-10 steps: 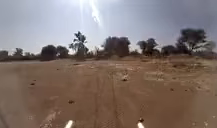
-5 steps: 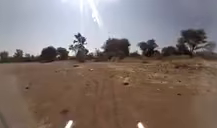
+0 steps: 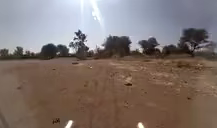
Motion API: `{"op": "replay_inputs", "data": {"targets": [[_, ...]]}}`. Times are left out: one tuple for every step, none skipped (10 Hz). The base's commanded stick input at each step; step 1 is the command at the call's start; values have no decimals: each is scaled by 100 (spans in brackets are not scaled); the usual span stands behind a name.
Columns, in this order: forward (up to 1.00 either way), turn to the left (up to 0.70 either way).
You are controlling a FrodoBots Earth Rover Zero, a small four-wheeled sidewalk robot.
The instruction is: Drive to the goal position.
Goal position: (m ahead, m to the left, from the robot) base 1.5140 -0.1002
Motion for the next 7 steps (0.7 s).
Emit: {"op": "replay_inputs", "data": {"targets": [[50,0],[50,0],[50,0],[50,0],[50,0],[50,0],[50,0]]}}
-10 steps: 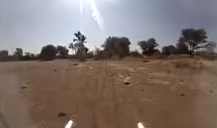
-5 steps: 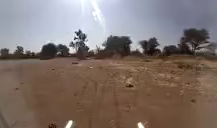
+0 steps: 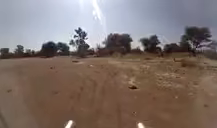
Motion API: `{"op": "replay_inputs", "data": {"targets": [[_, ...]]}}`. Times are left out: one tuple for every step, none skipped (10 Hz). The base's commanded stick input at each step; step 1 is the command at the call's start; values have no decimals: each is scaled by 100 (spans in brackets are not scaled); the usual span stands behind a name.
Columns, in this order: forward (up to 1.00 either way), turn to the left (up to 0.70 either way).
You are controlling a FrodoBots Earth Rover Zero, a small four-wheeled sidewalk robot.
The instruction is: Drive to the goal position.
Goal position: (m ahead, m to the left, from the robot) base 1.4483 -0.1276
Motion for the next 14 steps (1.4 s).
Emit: {"op": "replay_inputs", "data": {"targets": [[50,0],[50,0],[50,0],[50,0],[50,0],[50,0],[50,0],[50,0],[50,0],[50,0],[50,0],[50,0],[50,0],[50,0]]}}
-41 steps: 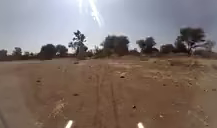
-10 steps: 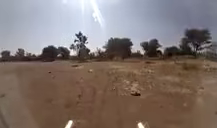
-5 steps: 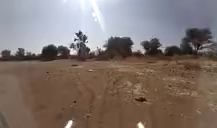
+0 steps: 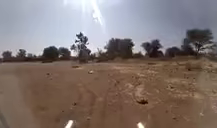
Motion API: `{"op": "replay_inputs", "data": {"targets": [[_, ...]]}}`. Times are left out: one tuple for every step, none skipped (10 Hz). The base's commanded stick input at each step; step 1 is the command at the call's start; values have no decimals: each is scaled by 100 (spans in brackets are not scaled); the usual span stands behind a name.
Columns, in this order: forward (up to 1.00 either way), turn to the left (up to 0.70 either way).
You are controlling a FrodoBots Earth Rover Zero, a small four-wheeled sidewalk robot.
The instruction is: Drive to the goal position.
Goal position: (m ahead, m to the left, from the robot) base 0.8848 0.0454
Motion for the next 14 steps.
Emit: {"op": "replay_inputs", "data": {"targets": [[50,0],[50,0],[50,0],[50,0],[50,0],[50,0],[50,0],[50,0],[50,0],[50,0],[50,0],[50,0],[50,0],[50,0]]}}
